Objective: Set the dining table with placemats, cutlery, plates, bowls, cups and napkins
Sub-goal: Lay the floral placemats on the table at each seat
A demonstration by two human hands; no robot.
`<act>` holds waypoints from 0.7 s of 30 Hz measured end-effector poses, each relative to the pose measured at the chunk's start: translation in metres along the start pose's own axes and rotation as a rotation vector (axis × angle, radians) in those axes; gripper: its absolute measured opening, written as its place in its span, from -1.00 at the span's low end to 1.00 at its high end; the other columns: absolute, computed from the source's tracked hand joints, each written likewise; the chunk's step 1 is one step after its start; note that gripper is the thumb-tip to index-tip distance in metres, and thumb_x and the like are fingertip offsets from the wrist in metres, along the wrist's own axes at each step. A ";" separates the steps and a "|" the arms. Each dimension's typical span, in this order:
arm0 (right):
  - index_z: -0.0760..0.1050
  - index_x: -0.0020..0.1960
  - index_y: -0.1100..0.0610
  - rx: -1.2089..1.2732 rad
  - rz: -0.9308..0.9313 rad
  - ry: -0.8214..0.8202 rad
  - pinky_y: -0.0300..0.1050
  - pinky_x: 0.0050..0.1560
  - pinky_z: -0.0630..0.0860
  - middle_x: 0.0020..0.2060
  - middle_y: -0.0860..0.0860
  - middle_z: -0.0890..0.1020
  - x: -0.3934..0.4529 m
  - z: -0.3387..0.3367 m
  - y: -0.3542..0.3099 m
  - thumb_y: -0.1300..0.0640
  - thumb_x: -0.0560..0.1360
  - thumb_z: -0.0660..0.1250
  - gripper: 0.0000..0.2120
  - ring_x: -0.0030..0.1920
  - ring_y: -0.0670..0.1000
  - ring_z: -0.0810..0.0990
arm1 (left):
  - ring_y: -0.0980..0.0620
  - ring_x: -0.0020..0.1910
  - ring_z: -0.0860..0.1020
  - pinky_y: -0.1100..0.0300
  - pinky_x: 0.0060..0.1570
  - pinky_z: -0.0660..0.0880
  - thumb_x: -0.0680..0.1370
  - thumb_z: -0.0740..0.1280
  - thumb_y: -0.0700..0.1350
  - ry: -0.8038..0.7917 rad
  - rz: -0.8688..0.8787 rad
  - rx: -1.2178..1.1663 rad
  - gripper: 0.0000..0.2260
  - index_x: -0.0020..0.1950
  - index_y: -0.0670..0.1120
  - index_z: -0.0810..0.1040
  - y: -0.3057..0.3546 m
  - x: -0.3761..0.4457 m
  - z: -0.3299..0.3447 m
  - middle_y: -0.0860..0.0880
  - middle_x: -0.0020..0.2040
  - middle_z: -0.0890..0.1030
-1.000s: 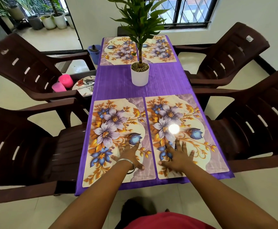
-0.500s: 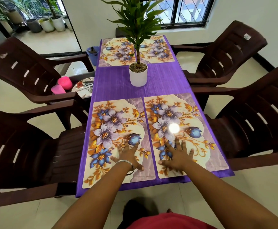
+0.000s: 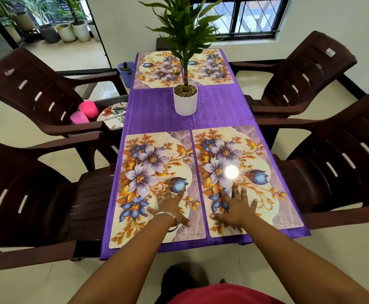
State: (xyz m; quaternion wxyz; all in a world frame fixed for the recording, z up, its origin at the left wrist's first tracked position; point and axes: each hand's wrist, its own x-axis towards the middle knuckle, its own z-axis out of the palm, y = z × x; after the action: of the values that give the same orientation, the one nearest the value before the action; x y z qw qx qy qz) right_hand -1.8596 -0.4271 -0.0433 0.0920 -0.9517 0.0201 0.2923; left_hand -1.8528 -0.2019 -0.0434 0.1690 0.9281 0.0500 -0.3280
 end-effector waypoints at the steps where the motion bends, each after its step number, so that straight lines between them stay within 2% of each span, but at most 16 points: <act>1: -0.27 0.53 -0.19 -0.001 0.002 -0.001 0.41 0.39 -0.25 0.54 0.06 -0.29 0.000 0.000 0.000 -0.48 0.38 0.17 -0.06 0.51 0.21 -0.35 | -0.24 0.52 -0.28 -0.43 0.37 -0.03 0.32 0.54 0.16 0.001 0.003 -0.004 0.00 0.55 0.22 -0.07 0.000 0.000 0.000 -0.05 0.57 -0.25; 10: -0.25 0.53 -0.20 0.005 0.002 -0.003 0.41 0.39 -0.24 0.54 0.06 -0.28 -0.001 0.000 0.000 -0.46 0.38 0.19 -0.07 0.51 0.21 -0.33 | -0.24 0.52 -0.28 -0.43 0.37 -0.05 0.35 0.52 0.15 -0.002 -0.003 0.004 -0.02 0.55 0.21 -0.09 0.000 0.001 0.000 -0.05 0.57 -0.25; 14: -0.27 0.53 -0.21 0.001 0.008 0.000 0.42 0.39 -0.24 0.54 0.06 -0.28 0.001 0.001 -0.001 -0.48 0.37 0.18 -0.06 0.51 0.21 -0.33 | -0.23 0.52 -0.28 -0.38 0.40 0.00 0.32 0.53 0.17 0.004 0.005 0.015 0.01 0.55 0.21 -0.09 -0.003 0.006 0.003 -0.06 0.57 -0.26; 21: -0.28 0.52 -0.20 0.000 0.009 -0.002 0.41 0.39 -0.26 0.54 0.06 -0.29 0.000 0.001 -0.001 -0.48 0.38 0.17 -0.06 0.51 0.21 -0.35 | -0.22 0.54 -0.17 -0.33 0.41 0.06 0.28 0.55 0.18 0.008 0.000 -0.001 0.03 0.54 0.23 -0.06 -0.008 0.007 0.004 -0.06 0.57 -0.26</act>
State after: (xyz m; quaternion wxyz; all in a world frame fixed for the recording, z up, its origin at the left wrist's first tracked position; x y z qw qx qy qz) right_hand -1.8600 -0.4257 -0.0437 0.0905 -0.9512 0.0244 0.2939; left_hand -1.8510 -0.1955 -0.0530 0.1692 0.9293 0.0511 -0.3242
